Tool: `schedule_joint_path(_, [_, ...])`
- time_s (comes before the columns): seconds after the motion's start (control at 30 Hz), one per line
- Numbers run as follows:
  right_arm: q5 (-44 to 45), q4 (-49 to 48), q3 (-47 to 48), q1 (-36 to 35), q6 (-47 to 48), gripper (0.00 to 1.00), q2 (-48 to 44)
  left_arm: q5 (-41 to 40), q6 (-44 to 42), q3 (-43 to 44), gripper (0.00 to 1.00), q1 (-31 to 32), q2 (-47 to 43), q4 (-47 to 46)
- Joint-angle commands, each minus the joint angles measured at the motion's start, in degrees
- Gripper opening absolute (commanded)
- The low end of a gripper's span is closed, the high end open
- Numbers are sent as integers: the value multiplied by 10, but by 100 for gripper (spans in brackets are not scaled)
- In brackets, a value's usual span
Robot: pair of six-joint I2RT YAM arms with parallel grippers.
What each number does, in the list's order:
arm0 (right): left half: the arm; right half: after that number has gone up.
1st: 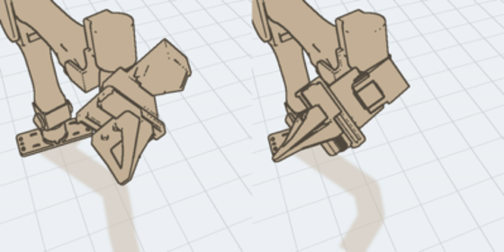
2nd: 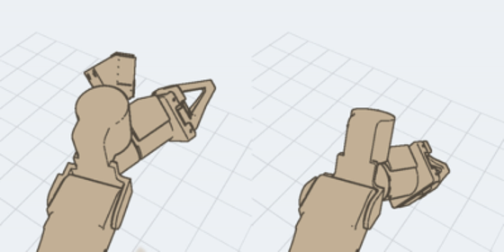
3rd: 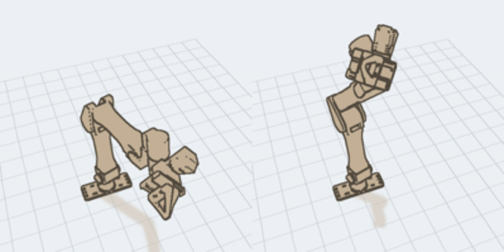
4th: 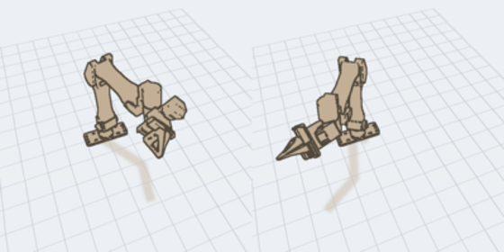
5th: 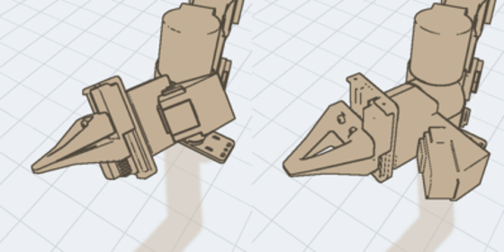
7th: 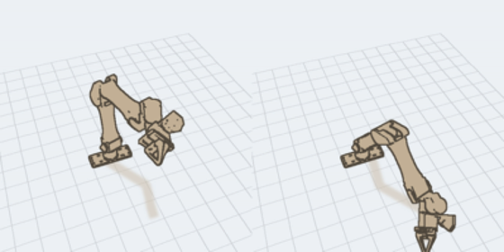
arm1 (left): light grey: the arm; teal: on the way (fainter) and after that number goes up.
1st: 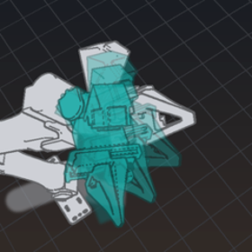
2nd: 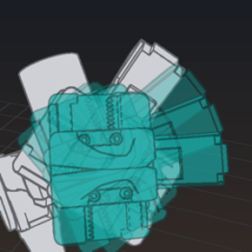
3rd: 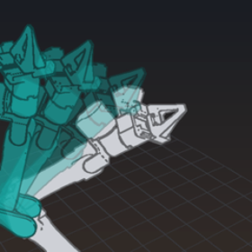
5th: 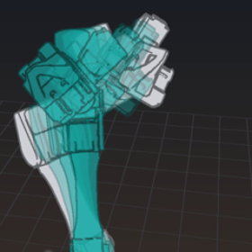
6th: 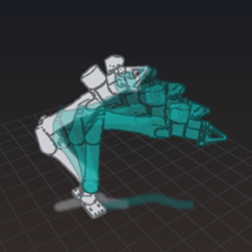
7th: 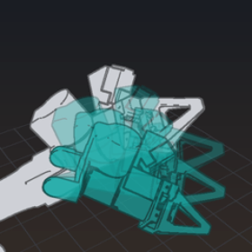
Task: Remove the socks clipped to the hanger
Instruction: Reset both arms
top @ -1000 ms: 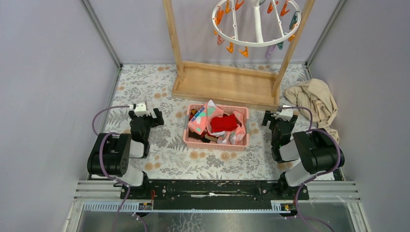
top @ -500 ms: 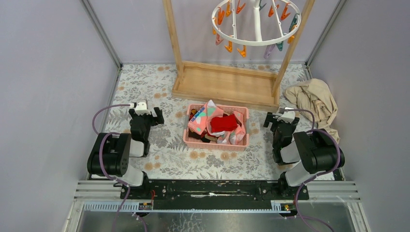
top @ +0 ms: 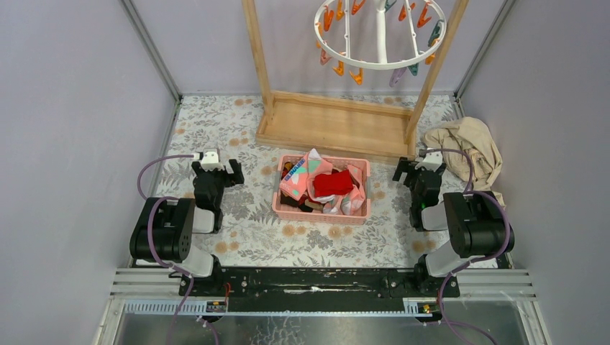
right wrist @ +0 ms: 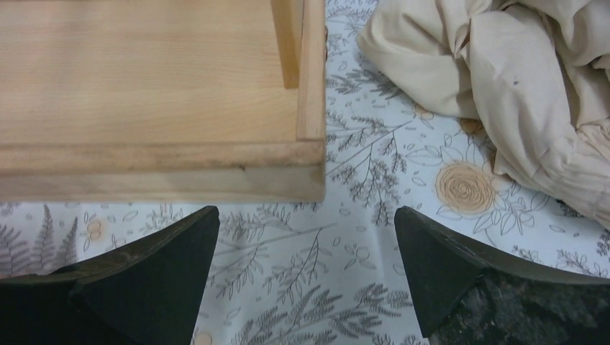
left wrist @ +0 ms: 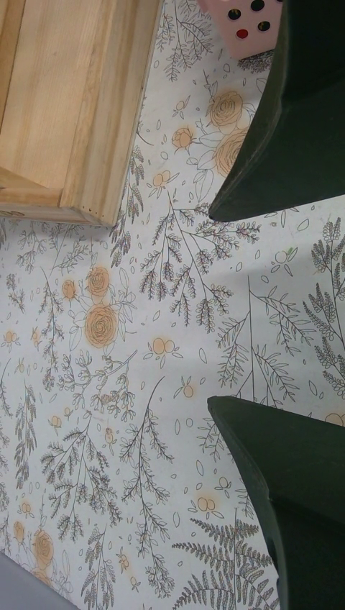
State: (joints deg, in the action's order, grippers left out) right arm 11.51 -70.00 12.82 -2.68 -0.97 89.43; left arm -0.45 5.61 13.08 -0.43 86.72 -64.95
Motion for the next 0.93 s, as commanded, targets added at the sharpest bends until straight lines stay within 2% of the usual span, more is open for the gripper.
schedule_joint_path(0.0, [-18, 44, 37, 16, -17, 100, 0, -11, -15, 10, 99, 2, 3, -35])
schedule_joint_path(0.9, [-28, 45, 34, 16, -11, 100, -5, -12, -15, 10, 99, 2, 3, -34])
